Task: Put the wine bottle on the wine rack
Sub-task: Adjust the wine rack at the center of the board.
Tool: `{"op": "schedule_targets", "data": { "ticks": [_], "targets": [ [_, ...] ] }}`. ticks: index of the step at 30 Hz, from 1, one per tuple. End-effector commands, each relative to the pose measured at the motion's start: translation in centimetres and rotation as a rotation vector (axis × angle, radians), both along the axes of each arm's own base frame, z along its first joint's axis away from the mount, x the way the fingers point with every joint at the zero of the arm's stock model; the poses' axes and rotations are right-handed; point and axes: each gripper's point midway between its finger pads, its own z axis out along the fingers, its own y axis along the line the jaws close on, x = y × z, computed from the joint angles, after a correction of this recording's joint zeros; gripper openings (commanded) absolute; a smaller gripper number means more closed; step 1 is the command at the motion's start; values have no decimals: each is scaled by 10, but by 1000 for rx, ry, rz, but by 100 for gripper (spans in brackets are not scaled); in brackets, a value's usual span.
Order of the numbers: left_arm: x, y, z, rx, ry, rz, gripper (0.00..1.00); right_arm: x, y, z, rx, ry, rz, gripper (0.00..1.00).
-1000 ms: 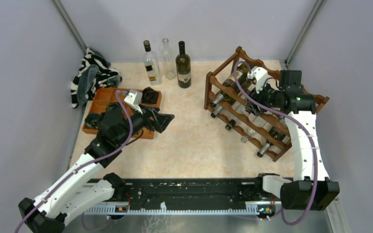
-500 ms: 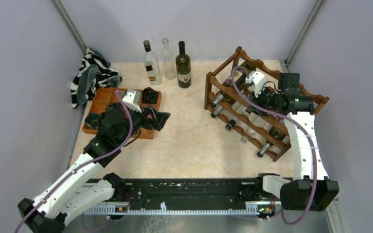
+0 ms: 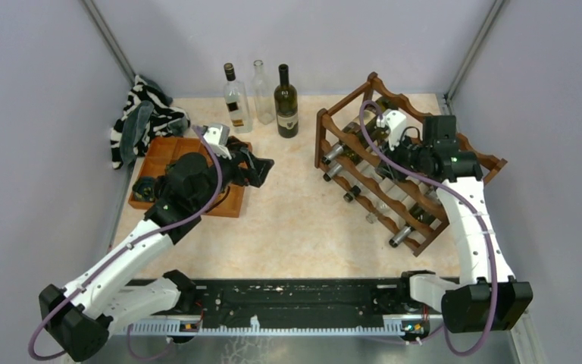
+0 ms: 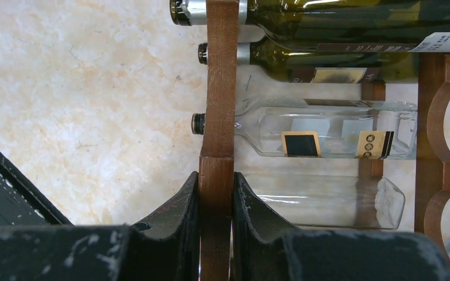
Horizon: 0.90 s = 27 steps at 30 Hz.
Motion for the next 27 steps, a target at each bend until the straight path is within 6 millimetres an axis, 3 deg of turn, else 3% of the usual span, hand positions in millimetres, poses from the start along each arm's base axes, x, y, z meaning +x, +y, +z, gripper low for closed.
{"op": "schedule_targets", "data": {
  "ticks": [1,9,16,18,23,27],
  "targets": [
    [15,-3,31,-21,-98,5,99,6,42,40,199,-93,76,2],
    [52,-14,31,-5,-109,-26,99,19,63,42,272,-60,80,7],
    [101,-21,36,-11,-115,-17,99,25,74,47,287,-45,112,17],
    [115,-22,37,-11,-115,-7,99,24,74,54,281,-56,123,27],
    [141,-31,39,4,-127,-12,99,15,69,83,237,-133,159,67],
    [151,-37,34,10,-114,-39,99,6,68,105,224,-188,192,78]
  ]
}}
